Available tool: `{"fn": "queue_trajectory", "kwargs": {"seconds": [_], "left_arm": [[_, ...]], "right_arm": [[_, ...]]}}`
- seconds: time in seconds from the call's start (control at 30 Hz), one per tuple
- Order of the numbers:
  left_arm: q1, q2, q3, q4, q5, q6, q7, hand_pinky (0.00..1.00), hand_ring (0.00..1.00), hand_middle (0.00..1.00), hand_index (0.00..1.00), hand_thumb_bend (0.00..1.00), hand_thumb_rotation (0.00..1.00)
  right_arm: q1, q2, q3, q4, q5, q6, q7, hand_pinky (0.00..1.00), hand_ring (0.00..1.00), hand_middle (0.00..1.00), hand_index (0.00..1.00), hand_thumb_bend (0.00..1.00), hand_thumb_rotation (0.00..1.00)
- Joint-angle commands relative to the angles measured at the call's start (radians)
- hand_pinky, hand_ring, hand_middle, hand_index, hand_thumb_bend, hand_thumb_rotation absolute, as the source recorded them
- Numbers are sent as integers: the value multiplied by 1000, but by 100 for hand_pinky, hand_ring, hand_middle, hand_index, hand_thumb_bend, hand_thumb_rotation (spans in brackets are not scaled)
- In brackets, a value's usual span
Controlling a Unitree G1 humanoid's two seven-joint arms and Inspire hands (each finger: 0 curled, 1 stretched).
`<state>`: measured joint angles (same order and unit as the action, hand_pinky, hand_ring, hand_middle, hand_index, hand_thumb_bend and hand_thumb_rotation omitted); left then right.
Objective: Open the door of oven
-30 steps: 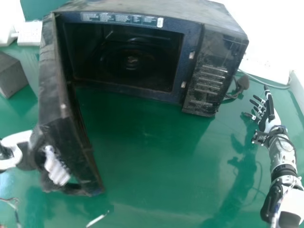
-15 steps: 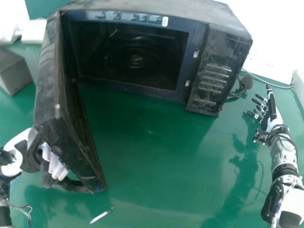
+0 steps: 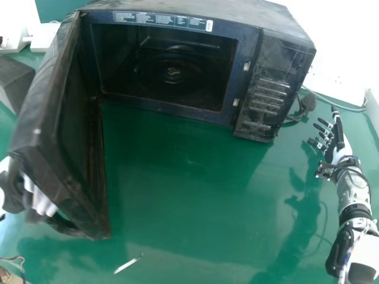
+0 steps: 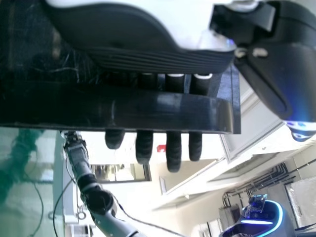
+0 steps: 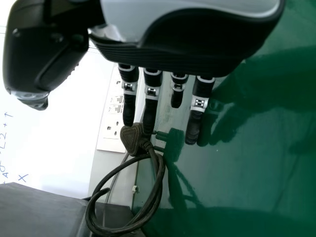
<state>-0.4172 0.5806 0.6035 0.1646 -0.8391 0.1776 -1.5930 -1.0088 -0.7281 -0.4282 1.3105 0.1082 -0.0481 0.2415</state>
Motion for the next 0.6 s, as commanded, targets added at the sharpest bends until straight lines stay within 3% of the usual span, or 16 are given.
{"fn": "queue_trajectory", "kwargs": {"seconds": [0.0,0.1,0.27,0.47,0.57], "left_arm": [[-170,27,198,70,-174,-96,153,3,6,16,34,100,76],[-180,49,222,103,-155,-118,151,6,9,18,31,100,80],[-205,92,239,156,-153,-102,125,2,6,15,32,100,77],[-220,127,255,189,-125,-150,144,0,3,12,34,100,78],[-234,159,241,228,-125,-165,115,0,4,12,33,100,80]], "right_arm": [[64,19,9,42,-13,57,4,63,70,78,81,87,100],[62,19,6,41,-8,62,9,66,72,79,82,86,100],[62,19,6,41,-9,63,5,68,74,80,81,85,100],[65,17,6,43,-13,60,2,68,74,81,82,82,100],[65,17,12,43,-20,58,-8,67,74,80,82,83,100]]}}
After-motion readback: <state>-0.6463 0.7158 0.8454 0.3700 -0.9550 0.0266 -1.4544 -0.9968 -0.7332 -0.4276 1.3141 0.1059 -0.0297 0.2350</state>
